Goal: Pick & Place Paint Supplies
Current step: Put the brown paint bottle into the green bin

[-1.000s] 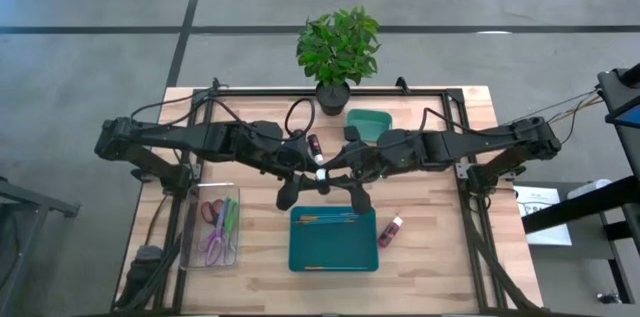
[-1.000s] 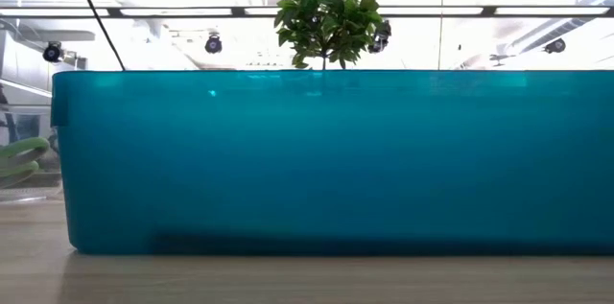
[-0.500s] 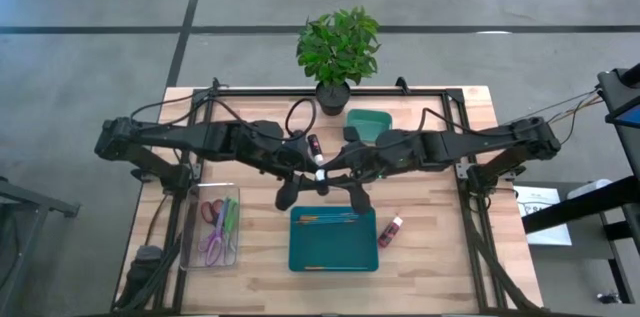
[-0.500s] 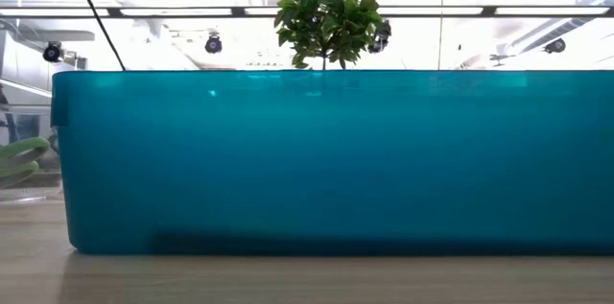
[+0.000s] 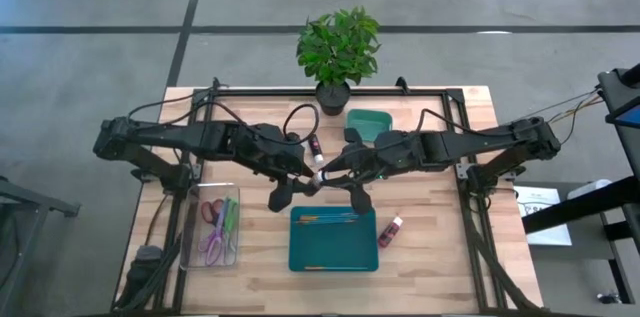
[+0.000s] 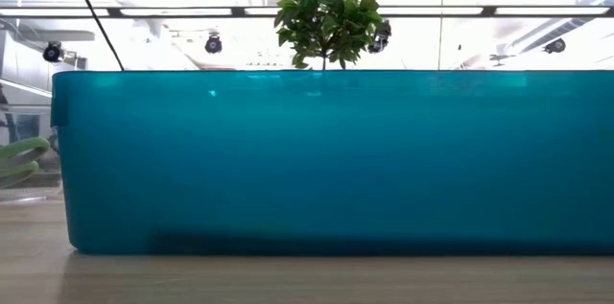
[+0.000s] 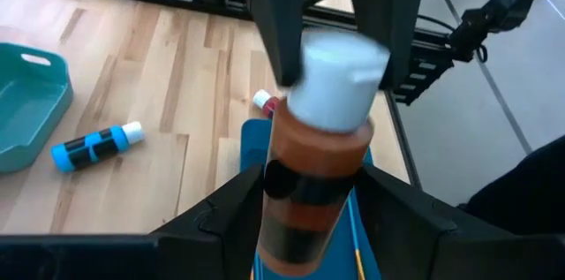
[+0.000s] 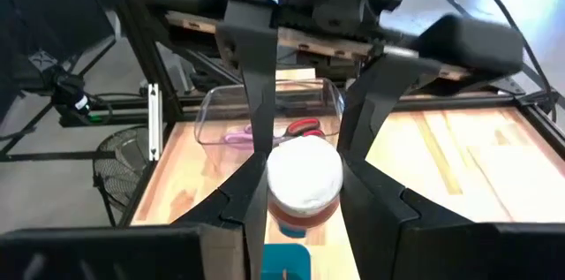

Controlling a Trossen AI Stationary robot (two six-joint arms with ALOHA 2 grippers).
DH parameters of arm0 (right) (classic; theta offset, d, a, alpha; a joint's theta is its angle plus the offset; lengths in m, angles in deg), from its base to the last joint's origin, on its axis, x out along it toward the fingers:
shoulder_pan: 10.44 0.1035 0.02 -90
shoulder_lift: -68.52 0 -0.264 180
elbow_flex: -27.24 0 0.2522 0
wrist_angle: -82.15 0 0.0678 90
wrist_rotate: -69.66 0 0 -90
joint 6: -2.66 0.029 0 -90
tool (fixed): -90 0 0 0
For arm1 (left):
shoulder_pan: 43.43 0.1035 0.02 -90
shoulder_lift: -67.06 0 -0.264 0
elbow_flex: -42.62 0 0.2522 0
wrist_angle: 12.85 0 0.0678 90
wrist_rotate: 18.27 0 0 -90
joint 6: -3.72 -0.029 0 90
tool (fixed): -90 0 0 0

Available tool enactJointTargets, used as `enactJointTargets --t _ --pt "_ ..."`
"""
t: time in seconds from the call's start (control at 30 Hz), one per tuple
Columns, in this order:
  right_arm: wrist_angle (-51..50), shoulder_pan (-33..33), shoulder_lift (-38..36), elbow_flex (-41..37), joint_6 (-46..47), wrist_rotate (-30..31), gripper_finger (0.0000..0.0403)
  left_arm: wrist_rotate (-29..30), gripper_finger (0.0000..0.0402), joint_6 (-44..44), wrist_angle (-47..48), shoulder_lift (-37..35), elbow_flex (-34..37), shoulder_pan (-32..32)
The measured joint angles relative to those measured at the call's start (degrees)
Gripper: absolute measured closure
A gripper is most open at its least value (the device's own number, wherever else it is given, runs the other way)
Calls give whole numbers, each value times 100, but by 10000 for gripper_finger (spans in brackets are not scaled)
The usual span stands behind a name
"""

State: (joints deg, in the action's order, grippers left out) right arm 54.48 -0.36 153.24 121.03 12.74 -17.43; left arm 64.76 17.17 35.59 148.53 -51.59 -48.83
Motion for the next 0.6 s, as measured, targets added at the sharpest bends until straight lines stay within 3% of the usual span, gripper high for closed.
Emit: enactJointTargets --t 0.23,0.6 --pt "33 5 -71 0 -20 0 296 -12 219 1 52 0 5 -15" --pt "-332 10 -261 20 158 -15 296 14 218 -1 1029 0 14 -15"
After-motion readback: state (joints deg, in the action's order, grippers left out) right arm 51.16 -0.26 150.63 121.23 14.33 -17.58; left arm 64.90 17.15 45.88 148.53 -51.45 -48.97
